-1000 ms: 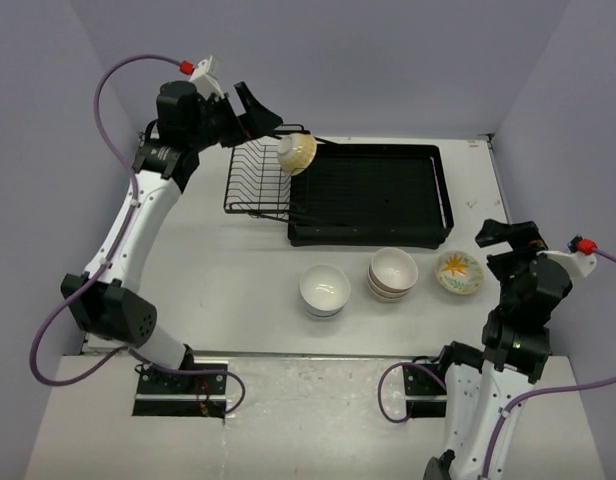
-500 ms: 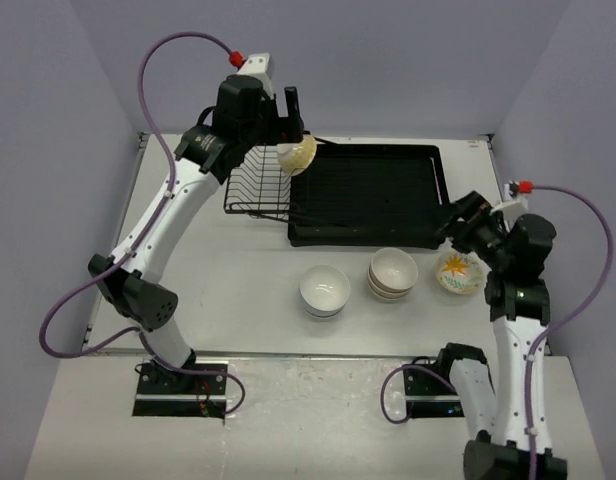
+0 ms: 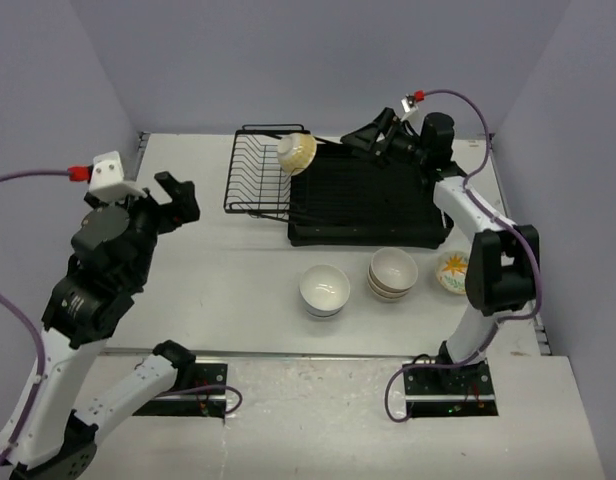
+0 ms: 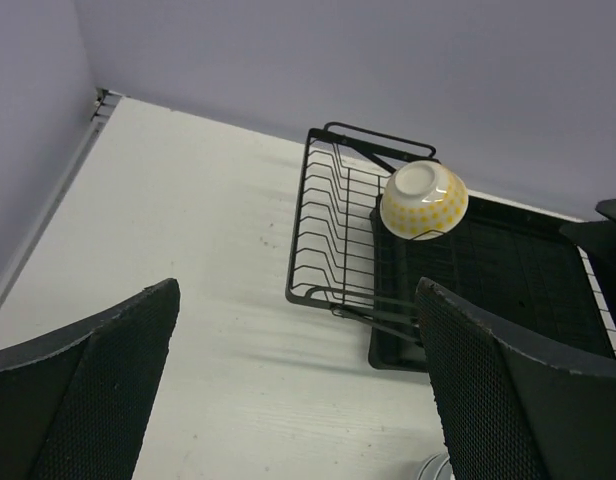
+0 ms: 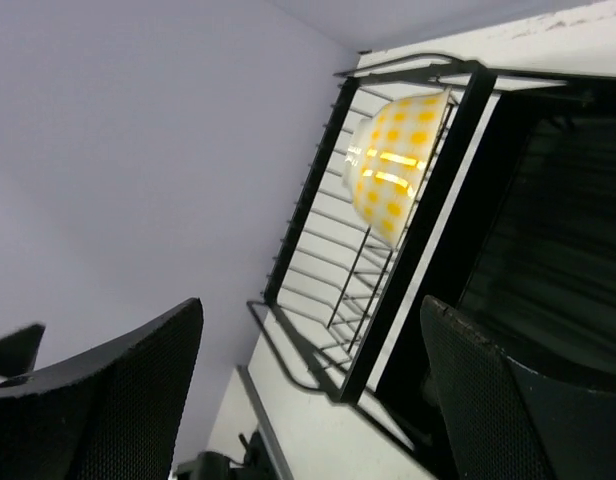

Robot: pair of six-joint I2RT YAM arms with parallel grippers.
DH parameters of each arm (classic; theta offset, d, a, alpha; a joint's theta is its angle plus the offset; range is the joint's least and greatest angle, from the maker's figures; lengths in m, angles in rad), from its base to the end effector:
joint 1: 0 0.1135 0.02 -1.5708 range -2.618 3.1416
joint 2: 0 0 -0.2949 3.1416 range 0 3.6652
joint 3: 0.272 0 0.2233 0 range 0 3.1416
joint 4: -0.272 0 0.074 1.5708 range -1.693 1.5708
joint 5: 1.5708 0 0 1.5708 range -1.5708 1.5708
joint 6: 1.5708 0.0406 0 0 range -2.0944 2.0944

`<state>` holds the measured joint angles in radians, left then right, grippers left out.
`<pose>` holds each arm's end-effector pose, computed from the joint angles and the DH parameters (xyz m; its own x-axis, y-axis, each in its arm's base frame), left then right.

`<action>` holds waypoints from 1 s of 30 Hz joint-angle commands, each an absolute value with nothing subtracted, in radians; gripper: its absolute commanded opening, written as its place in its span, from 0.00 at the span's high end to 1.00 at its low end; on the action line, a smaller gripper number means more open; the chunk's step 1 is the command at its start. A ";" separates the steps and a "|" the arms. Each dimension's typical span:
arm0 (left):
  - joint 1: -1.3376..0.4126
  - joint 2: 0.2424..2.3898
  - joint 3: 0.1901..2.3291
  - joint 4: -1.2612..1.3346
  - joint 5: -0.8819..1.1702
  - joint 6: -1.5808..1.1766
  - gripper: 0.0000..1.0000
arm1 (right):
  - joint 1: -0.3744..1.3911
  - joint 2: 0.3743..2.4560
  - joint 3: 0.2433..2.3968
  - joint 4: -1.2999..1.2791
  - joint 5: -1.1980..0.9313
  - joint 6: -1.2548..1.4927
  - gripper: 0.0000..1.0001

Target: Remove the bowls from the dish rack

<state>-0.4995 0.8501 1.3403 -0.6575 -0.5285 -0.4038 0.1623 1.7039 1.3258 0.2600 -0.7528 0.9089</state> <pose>0.0927 -0.0273 0.4711 -0.1255 -0.3181 -0.9397 -0.0784 0.9474 -0.3102 0.3746 0.0895 0.3699 -0.6930 0.4699 -0.5468 -0.3925 0.3902 0.8328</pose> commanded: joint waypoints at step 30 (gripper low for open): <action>-0.486 0.614 0.900 -0.486 -0.644 -0.344 0.00 | 0.276 2.342 1.828 0.643 -0.894 1.265 0.20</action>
